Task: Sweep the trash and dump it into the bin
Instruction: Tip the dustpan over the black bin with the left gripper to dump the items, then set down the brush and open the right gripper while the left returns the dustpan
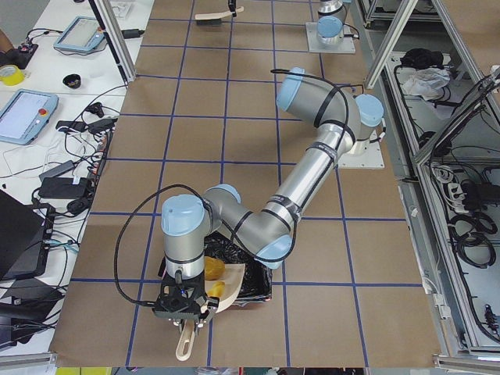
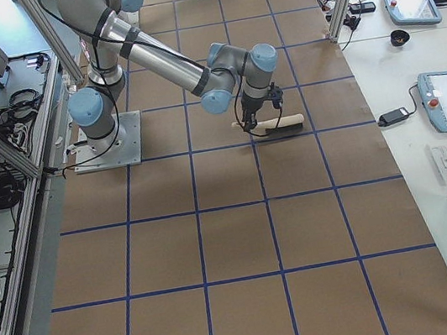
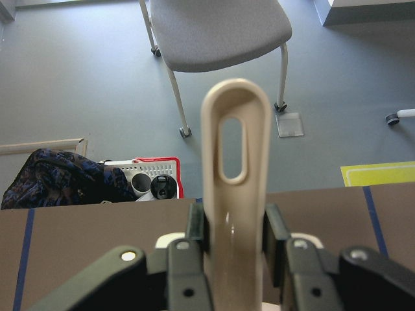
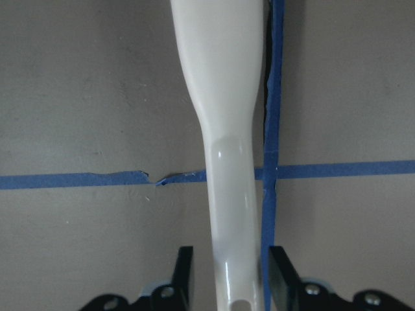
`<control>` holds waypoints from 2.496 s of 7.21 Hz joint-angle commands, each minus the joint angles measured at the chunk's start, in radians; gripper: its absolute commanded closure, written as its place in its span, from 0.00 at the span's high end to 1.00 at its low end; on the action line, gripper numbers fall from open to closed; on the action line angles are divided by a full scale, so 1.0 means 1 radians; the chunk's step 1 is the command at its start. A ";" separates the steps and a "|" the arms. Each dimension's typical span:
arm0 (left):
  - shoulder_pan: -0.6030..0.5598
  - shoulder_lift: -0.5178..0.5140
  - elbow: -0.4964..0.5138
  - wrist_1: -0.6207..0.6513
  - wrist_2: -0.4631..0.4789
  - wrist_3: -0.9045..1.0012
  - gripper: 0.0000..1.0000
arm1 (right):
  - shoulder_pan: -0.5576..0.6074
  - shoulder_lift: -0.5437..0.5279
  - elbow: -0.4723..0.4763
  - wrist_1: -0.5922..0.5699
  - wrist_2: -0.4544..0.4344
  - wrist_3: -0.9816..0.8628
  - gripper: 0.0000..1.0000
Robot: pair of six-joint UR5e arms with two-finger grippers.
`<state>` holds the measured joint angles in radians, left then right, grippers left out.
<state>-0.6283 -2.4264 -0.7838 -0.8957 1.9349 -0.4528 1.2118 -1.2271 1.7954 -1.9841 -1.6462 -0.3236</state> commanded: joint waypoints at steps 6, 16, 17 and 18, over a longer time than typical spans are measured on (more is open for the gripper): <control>-0.011 0.050 -0.063 0.100 0.198 0.113 0.00 | 0.000 -0.014 -0.013 -0.070 0.008 0.012 1.00; -0.410 0.227 -0.132 -0.437 -0.246 -0.354 0.00 | 0.242 -0.193 -0.360 0.407 0.085 0.119 1.00; -0.445 0.221 -0.143 -0.434 -0.247 -0.413 0.00 | 0.262 -0.201 -0.360 0.407 0.083 0.121 1.00; -0.480 0.219 -0.147 -0.431 -0.247 -0.434 0.00 | 0.262 -0.203 -0.360 0.413 0.080 0.127 1.00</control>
<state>-1.0618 -2.2036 -0.9227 -1.3303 1.6897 -0.8437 1.4571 -1.4247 1.4368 -1.5753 -1.5639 -0.2059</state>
